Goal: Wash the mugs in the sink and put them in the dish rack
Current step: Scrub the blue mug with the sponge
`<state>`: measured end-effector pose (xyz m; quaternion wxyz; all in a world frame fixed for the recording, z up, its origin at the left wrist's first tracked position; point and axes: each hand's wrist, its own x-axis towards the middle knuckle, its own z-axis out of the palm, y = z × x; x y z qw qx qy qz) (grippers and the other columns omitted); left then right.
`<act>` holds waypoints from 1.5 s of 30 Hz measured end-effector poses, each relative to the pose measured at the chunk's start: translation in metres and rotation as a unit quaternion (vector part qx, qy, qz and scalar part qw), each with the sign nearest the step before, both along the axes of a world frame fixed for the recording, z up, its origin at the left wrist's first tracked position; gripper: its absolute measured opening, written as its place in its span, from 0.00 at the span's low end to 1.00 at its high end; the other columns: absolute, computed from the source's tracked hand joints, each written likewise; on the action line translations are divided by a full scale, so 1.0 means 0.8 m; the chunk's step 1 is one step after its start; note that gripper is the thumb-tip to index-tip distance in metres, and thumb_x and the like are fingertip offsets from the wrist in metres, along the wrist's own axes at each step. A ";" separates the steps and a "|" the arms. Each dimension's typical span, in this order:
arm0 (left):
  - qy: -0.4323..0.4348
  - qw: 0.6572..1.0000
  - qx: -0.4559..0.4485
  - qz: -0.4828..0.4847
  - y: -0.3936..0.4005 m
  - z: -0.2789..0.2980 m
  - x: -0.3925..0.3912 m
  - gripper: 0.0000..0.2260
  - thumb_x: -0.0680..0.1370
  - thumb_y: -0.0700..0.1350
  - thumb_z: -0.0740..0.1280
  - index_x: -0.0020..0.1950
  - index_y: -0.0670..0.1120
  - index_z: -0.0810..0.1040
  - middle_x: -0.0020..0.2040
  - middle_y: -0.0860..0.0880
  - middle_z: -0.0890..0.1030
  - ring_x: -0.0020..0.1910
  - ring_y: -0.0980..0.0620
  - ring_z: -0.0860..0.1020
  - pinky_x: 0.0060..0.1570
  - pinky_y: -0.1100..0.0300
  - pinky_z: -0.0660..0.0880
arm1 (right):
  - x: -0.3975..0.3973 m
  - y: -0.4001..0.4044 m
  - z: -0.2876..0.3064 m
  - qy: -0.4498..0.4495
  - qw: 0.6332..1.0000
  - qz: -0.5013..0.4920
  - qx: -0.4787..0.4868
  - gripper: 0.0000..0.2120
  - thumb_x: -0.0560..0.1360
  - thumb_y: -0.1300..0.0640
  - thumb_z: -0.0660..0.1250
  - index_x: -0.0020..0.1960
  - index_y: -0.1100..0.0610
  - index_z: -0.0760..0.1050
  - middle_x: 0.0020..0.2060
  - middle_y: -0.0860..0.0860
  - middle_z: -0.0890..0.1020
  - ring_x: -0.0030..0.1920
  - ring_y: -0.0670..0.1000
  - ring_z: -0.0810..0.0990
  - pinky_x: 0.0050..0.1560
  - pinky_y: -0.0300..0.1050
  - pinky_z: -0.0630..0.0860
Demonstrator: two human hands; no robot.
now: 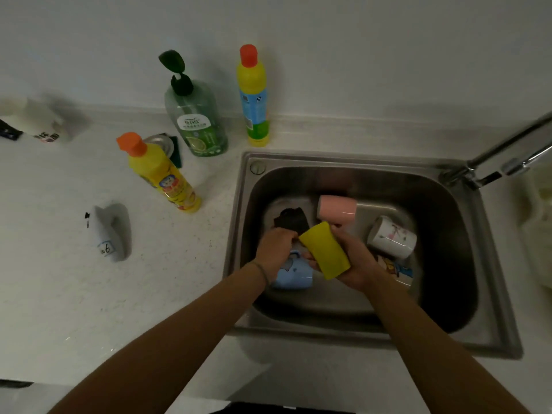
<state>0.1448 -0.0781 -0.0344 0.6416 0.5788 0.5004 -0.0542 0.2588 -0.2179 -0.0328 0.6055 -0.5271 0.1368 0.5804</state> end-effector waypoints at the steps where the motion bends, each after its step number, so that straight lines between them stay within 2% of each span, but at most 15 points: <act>1: 0.037 0.997 0.050 -0.038 -0.008 -0.020 -0.002 0.09 0.83 0.45 0.63 0.53 0.42 0.80 0.48 0.43 0.80 0.48 0.45 0.80 0.46 0.57 0.75 | 0.003 -0.006 -0.010 0.002 1.000 0.001 -0.006 0.21 0.82 0.45 0.59 0.67 0.60 0.73 0.57 0.64 0.83 0.54 0.64 0.84 0.58 0.59 0.77; 3: 0.107 0.984 0.118 -0.083 -0.026 -0.060 -0.006 0.08 0.80 0.52 0.65 0.54 0.50 0.78 0.53 0.46 0.79 0.53 0.46 0.79 0.55 0.54 0.76 | 0.008 -0.018 -0.030 0.008 1.000 0.002 -0.018 0.21 0.83 0.46 0.57 0.67 0.60 0.73 0.57 0.63 0.84 0.54 0.62 0.85 0.59 0.59 0.77; 5: 0.158 0.972 0.144 -0.098 -0.043 -0.087 -0.005 0.21 0.75 0.59 0.69 0.65 0.54 0.75 0.63 0.45 0.76 0.61 0.45 0.76 0.62 0.50 0.75 | 0.012 -0.029 -0.045 0.022 0.999 -0.008 -0.031 0.22 0.84 0.46 0.57 0.69 0.60 0.72 0.58 0.63 0.83 0.55 0.63 0.84 0.59 0.59 0.77; 7: 0.208 0.961 0.143 -0.115 -0.055 -0.103 0.003 0.37 0.73 0.64 0.71 0.78 0.54 0.64 0.74 0.42 0.67 0.73 0.39 0.67 0.70 0.44 0.70 | 0.016 -0.038 -0.054 0.033 0.999 -0.022 -0.034 0.21 0.83 0.47 0.58 0.70 0.58 0.71 0.57 0.62 0.83 0.56 0.63 0.82 0.57 0.59 0.78; 11: 0.279 0.950 0.086 -0.111 -0.072 -0.124 0.029 0.55 0.68 0.71 0.73 0.84 0.52 0.48 0.81 0.39 0.52 0.80 0.35 0.52 0.76 0.42 0.58 | 0.026 -0.060 -0.065 0.037 0.998 -0.032 -0.042 0.20 0.83 0.48 0.59 0.69 0.59 0.72 0.55 0.62 0.84 0.56 0.63 0.83 0.57 0.58 0.78; 16: 0.351 0.923 0.103 -0.117 -0.087 -0.141 0.042 0.53 0.71 0.62 0.75 0.84 0.52 0.44 0.80 0.40 0.45 0.79 0.35 0.48 0.77 0.42 0.59 | 0.035 -0.078 -0.073 0.036 0.997 -0.028 -0.065 0.21 0.83 0.49 0.61 0.71 0.61 0.71 0.60 0.65 0.82 0.56 0.64 0.82 0.58 0.59 0.77; 20: 0.355 0.921 0.117 -0.109 -0.082 -0.144 0.039 0.49 0.71 0.60 0.76 0.82 0.50 0.49 0.79 0.38 0.50 0.79 0.35 0.52 0.76 0.43 0.60 | 0.037 -0.084 -0.073 0.045 0.996 -0.027 -0.069 0.22 0.82 0.48 0.62 0.71 0.60 0.71 0.60 0.64 0.82 0.60 0.65 0.81 0.55 0.58 0.80; 24: 0.313 0.944 0.081 -0.058 -0.066 -0.144 0.025 0.45 0.70 0.57 0.78 0.80 0.51 0.57 0.77 0.38 0.57 0.74 0.36 0.60 0.71 0.46 0.67 | 0.033 -0.081 -0.063 0.048 0.995 -0.032 -0.081 0.21 0.82 0.49 0.63 0.70 0.59 0.71 0.59 0.64 0.82 0.60 0.64 0.82 0.54 0.58 0.80; 29: 0.180 0.983 -0.012 0.035 -0.049 -0.128 0.004 0.41 0.68 0.54 0.79 0.77 0.53 0.64 0.74 0.42 0.67 0.68 0.40 0.70 0.61 0.49 0.73 | 0.026 -0.072 -0.034 0.044 0.995 -0.032 -0.082 0.09 0.83 0.52 0.62 0.56 0.57 0.75 0.51 0.63 0.84 0.52 0.63 0.83 0.54 0.58 0.78; 32: 0.068 0.989 -0.099 0.081 -0.044 -0.086 -0.008 0.36 0.71 0.51 0.77 0.76 0.53 0.66 0.71 0.44 0.70 0.66 0.41 0.72 0.60 0.45 0.76 | 0.017 -0.072 -0.014 0.041 0.996 -0.045 -0.070 0.14 0.84 0.53 0.59 0.64 0.61 0.73 0.55 0.66 0.83 0.57 0.66 0.82 0.54 0.61 0.80; 34: 0.001 0.986 -0.135 0.095 -0.047 -0.056 -0.021 0.34 0.72 0.48 0.76 0.75 0.52 0.67 0.70 0.44 0.70 0.66 0.42 0.71 0.60 0.42 0.76 | 0.009 -0.076 0.004 0.044 0.996 -0.055 -0.048 0.17 0.84 0.54 0.58 0.68 0.62 0.70 0.56 0.65 0.83 0.56 0.66 0.83 0.53 0.61 0.80; 36: -0.060 0.976 -0.175 0.119 -0.053 -0.028 -0.039 0.38 0.64 0.51 0.76 0.74 0.53 0.69 0.70 0.44 0.70 0.67 0.40 0.71 0.58 0.39 0.79 | -0.001 -0.080 0.027 0.046 0.997 -0.057 -0.029 0.16 0.83 0.54 0.59 0.67 0.61 0.71 0.55 0.65 0.84 0.54 0.65 0.84 0.54 0.62 0.80; 39: -0.134 0.940 -0.256 0.180 -0.063 0.002 -0.059 0.31 0.68 0.47 0.71 0.71 0.51 0.73 0.68 0.41 0.74 0.65 0.38 0.74 0.48 0.44 0.83 | -0.012 -0.083 0.063 0.030 0.998 -0.055 0.005 0.15 0.81 0.54 0.61 0.63 0.60 0.74 0.55 0.64 0.84 0.54 0.64 0.84 0.56 0.62 0.78; 42: -0.178 0.913 -0.312 0.194 -0.070 0.023 -0.059 0.25 0.72 0.48 0.74 0.68 0.46 0.77 0.64 0.39 0.80 0.59 0.40 0.80 0.52 0.40 0.82 | -0.019 -0.083 0.090 0.000 0.998 -0.064 0.007 0.22 0.74 0.52 0.66 0.65 0.60 0.75 0.57 0.64 0.83 0.58 0.65 0.82 0.67 0.67 0.72; 45: -0.191 0.912 -0.303 0.198 -0.074 0.044 -0.045 0.24 0.74 0.52 0.70 0.68 0.46 0.78 0.61 0.41 0.83 0.55 0.42 0.83 0.51 0.41 0.82 | -0.022 -0.079 0.119 -0.058 0.997 -0.046 0.037 0.23 0.73 0.51 0.68 0.66 0.58 0.76 0.57 0.62 0.84 0.57 0.64 0.83 0.66 0.66 0.74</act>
